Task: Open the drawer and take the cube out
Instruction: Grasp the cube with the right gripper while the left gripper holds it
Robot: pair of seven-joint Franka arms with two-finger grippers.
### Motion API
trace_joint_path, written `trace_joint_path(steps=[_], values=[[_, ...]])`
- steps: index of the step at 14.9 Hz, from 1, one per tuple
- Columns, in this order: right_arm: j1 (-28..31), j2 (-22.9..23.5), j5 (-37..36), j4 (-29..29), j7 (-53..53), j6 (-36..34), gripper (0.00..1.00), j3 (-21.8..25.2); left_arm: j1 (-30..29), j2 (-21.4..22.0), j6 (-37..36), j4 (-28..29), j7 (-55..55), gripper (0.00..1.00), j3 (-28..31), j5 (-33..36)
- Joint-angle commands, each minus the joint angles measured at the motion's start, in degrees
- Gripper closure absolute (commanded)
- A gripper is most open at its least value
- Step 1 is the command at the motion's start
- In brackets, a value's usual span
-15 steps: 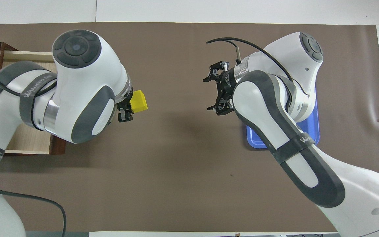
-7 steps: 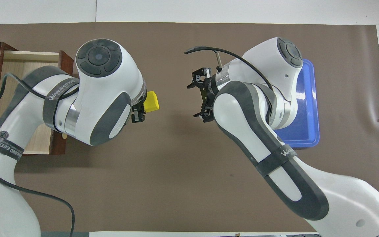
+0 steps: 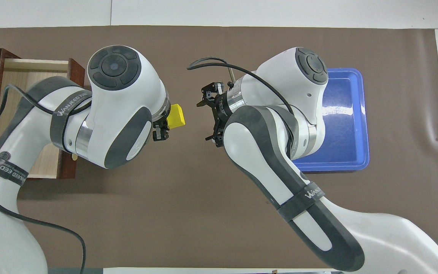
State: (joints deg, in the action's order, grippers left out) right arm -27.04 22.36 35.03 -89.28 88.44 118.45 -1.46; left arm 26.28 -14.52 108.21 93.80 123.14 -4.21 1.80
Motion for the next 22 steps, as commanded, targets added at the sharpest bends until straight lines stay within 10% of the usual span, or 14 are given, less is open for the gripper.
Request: trace_joint_path(steps=[1, 22], values=[[-1.6, 3.6, -2.0, 4.5, 3.3, 0.5, 0.04, 0.2, 0.9, 0.6, 1.1, 1.1, -0.8, 1.0, 1.0, -1.2], [-5.1, 11.1, -3.7, 14.9, 13.0, -0.6, 0.16, 0.6, 1.7, 0.9, 1.8, 1.8, -1.2, 1.0, 1.0, -1.2]])
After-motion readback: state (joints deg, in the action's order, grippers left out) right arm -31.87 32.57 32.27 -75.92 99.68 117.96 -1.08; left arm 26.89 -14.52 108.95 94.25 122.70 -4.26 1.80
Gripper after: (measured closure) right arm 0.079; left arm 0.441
